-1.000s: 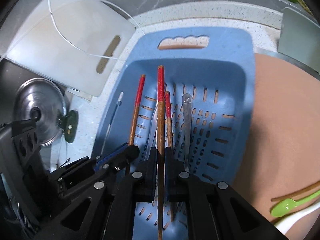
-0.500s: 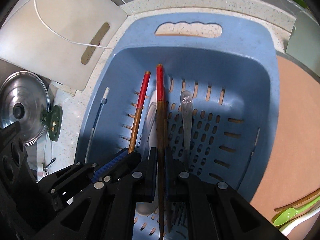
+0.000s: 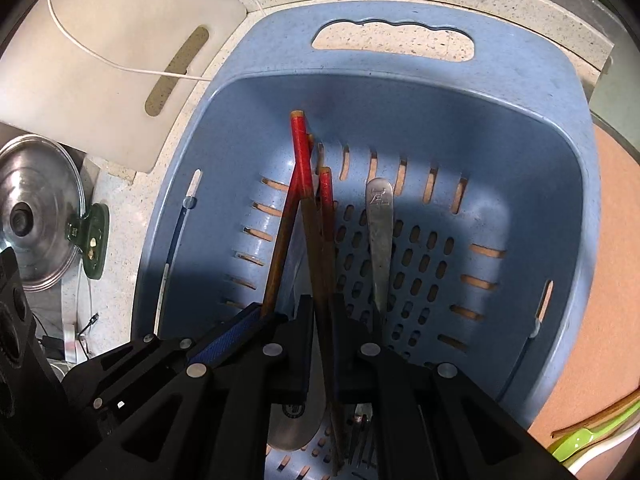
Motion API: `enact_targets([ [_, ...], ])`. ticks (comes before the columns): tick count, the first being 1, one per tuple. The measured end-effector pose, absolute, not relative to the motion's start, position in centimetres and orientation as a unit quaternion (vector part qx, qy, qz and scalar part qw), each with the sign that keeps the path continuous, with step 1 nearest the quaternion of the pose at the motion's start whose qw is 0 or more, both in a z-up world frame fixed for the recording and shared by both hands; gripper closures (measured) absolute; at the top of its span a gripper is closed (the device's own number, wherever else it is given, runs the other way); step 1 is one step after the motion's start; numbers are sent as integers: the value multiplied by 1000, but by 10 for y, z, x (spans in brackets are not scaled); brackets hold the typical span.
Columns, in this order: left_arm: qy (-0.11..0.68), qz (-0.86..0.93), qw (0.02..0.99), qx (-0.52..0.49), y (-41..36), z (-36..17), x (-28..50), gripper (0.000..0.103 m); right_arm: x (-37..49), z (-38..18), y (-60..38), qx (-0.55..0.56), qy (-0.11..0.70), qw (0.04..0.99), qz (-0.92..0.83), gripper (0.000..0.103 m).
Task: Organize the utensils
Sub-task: 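Lower the chopsticks into the blue basket and open the right tool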
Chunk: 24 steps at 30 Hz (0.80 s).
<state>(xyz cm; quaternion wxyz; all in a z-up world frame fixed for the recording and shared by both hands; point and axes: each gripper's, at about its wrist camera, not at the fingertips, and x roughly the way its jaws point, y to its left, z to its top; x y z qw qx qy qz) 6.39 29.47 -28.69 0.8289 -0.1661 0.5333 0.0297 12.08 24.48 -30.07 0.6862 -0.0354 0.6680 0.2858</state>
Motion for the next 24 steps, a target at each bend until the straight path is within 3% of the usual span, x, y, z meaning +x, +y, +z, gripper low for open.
enact_targets([
  [16, 534, 36, 829, -162, 294, -285, 62, 92, 119, -291, 240, -51, 660, 691, 292, 94],
  [24, 517, 49, 839, -160, 297, -267, 45, 92, 114, -264, 219, -36, 637, 704, 311, 87],
])
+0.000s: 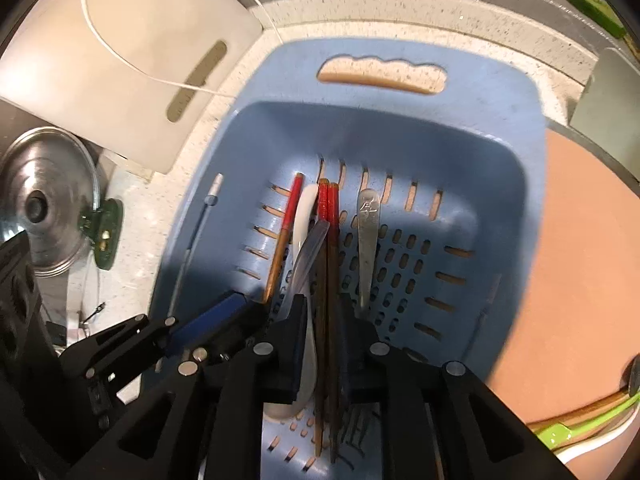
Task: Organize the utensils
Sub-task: 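Lower the chopsticks into the blue basket and open the right tool, then move both tools back over the mat toward the white ceramic spoon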
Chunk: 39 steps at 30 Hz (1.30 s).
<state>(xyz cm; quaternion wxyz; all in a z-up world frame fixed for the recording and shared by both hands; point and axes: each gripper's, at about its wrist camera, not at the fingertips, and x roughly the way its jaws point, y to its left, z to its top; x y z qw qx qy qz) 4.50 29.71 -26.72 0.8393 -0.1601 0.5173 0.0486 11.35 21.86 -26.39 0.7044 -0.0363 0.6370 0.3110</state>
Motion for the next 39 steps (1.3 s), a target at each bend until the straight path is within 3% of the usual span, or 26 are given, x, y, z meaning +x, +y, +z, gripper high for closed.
enact_targets([
  [10, 476, 63, 868, -125, 273, -223, 12, 92, 87, -203, 159, -78, 548, 767, 325, 72],
  [18, 449, 66, 884, -115, 231, -198, -5, 92, 67, -153, 99, -104, 465, 819, 319, 69],
  [22, 442, 63, 888, -109, 205, -191, -10, 92, 58, -135, 67, -102, 433, 836, 322, 58],
  [28, 432, 56, 893, -110, 163, -185, -14, 92, 53, -125, 23, -104, 416, 845, 320, 57],
  [35, 428, 41, 897, -103, 122, -184, -10, 92, 52, -124, -26, -122, 400, 861, 290, 44],
  [39, 431, 31, 897, -97, 101, -187, -7, 92, 55, -130, -55, -115, 407, 863, 277, 41],
])
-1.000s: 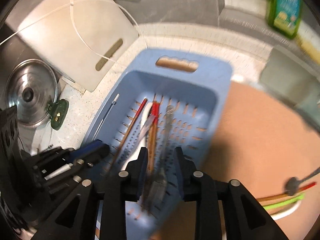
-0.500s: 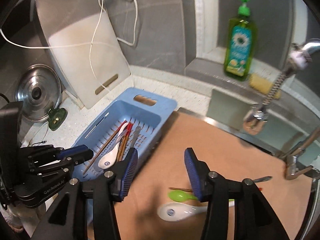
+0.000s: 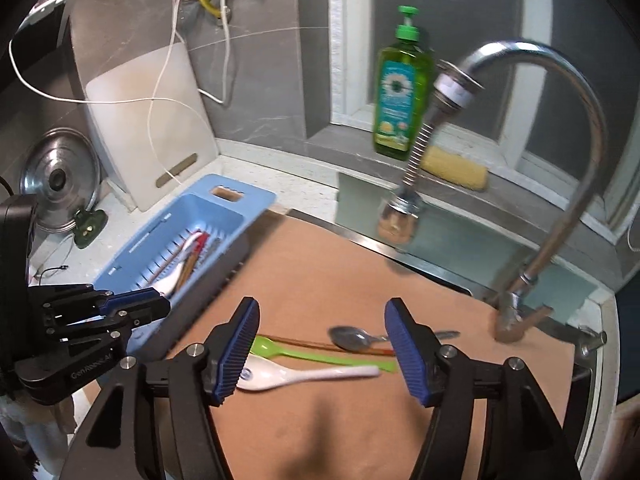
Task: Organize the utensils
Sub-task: 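Move both tools back over the mat toward the white ceramic spoon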
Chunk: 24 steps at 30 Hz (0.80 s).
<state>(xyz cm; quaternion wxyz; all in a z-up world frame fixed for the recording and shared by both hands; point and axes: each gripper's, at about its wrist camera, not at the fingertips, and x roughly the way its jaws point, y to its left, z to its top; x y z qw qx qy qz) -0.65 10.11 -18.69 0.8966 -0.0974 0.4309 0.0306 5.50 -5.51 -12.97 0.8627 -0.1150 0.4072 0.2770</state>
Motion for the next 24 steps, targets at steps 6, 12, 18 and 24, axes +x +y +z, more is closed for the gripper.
enact_targets([
  [6, 440, 12, 894, -82, 82, -193, 2, 86, 64, -150, -107, -89, 437, 854, 268, 41],
  [12, 466, -26, 882, -61, 68, -203, 18, 84, 75, -181, -166, -55, 482, 838, 249, 41],
  [18, 520, -90, 849, -37, 47, -226, 43, 84, 82, -201, -208, 23, 519, 818, 248, 41],
  [24, 552, -135, 823, -15, 27, -241, 62, 84, 95, -219, -213, 102, 552, 785, 263, 42],
])
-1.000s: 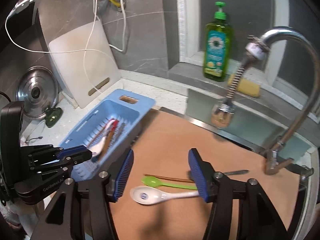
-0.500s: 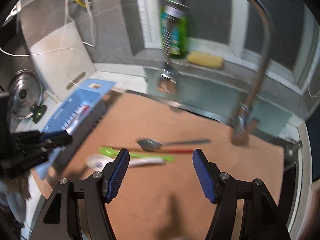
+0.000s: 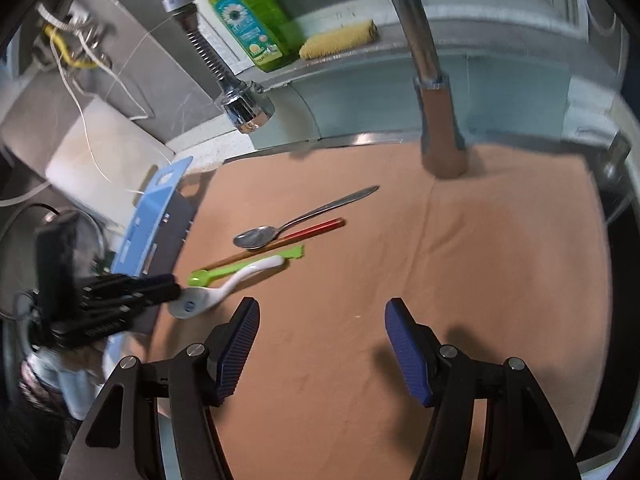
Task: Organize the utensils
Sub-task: 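Move both tools back over the mat toward the white ceramic spoon, then close the left tool on the white ceramic spoon handle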
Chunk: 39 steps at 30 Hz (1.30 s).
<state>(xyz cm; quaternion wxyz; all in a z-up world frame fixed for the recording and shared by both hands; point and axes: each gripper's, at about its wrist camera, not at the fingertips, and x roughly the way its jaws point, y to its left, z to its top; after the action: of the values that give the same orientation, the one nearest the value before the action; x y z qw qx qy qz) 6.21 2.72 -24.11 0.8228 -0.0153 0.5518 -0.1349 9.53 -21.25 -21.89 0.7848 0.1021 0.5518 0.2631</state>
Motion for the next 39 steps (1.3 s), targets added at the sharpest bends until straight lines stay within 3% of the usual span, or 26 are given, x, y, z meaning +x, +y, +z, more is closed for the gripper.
enact_targets([
  [6, 573, -157, 804, 35, 4, -260, 79, 84, 107, -240, -205, 162, 583, 749, 270, 48],
  [18, 600, -159, 781, 71, 10, -275, 85, 84, 110, -247, -191, 188, 592, 731, 282, 49],
  [20, 601, -157, 780, 74, 12, -275, 86, 71, 112, -248, -189, 189, 594, 729, 281, 49],
  [22, 604, -161, 777, 73, 13, -277, 90, 66, 113, -250, -188, 193, 597, 726, 281, 49],
  [33, 601, -187, 774, 64, 7, -283, 80, 67, 122, -261, -170, 197, 608, 711, 293, 49],
  [39, 588, -194, 784, 49, -5, -282, 68, 67, 123, -274, -151, 190, 624, 694, 303, 55],
])
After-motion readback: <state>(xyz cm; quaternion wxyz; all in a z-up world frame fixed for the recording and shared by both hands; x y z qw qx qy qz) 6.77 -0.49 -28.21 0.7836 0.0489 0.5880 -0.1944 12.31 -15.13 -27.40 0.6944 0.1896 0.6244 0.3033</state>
